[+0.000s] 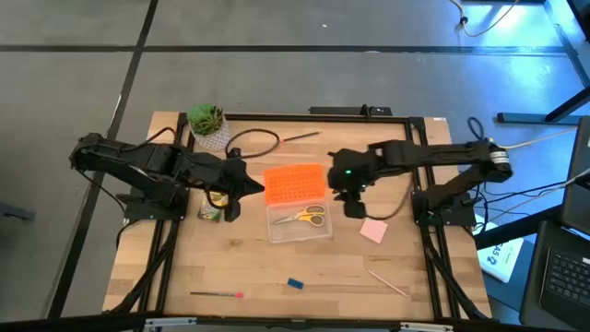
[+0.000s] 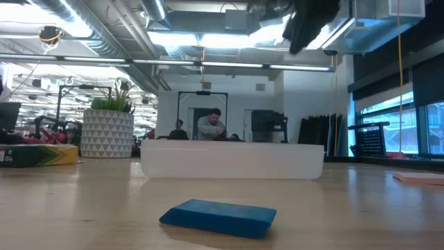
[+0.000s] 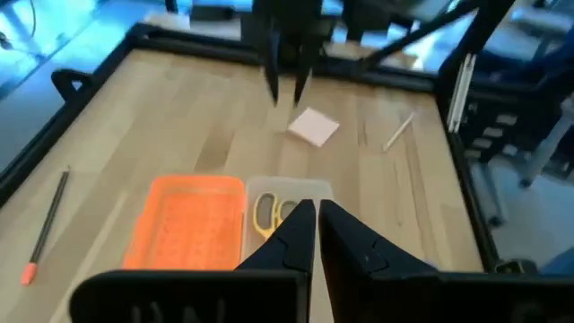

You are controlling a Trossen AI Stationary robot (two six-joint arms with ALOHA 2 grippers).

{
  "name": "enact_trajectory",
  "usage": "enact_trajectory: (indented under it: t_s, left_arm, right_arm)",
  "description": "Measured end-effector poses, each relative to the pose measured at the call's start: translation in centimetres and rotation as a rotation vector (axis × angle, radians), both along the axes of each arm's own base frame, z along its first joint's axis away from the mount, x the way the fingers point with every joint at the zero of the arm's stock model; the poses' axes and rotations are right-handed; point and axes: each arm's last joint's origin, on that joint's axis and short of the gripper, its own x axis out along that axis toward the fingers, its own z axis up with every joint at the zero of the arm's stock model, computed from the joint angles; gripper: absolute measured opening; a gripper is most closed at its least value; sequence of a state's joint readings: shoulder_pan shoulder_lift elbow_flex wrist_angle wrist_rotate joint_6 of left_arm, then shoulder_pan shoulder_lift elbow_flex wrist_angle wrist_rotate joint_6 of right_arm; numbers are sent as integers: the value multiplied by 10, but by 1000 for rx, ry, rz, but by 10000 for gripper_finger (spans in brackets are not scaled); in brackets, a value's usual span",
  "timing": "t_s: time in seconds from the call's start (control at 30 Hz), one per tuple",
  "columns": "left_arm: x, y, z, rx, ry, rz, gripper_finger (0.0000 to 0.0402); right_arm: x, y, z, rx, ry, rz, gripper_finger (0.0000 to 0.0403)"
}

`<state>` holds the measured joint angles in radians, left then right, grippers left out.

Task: Pack school essentials
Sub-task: Put the pink pen into the supply box

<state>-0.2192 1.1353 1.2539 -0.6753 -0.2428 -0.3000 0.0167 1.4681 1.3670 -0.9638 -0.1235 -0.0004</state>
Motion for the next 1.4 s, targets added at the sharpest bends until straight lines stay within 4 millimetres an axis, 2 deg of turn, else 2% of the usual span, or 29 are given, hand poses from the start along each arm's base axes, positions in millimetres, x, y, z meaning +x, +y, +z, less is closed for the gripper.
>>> enact_trajectory:
  t_s: [0.17,0.27,0.43,0.73,0.87,1.03,1.2,1.4]
  left_arm:
    - [23,-6,0,-22,219,-6,21]
    - [37,-11,1,-52,276,-22,22]
    - [53,-19,-4,-123,313,-33,15]
    - [58,-45,-14,-149,352,-101,3]
    - [58,-49,-15,-116,344,-87,1]
    - [57,-50,-14,-102,339,-82,9]
    - [57,-50,-14,-81,339,-101,17]
    - [56,-55,-14,-38,340,-155,22]
  right_arm:
    - [-28,-1,19,-17,-9,30,100]
    - [-43,3,27,-7,5,37,100]
    - [-72,22,36,50,84,40,100]
    - [-110,67,43,155,206,2,100]
    - [-120,82,42,190,262,-41,100]
    - [-127,97,42,264,304,-175,100]
    - [-123,113,36,294,347,-252,101]
    - [-115,140,17,195,410,-211,120]
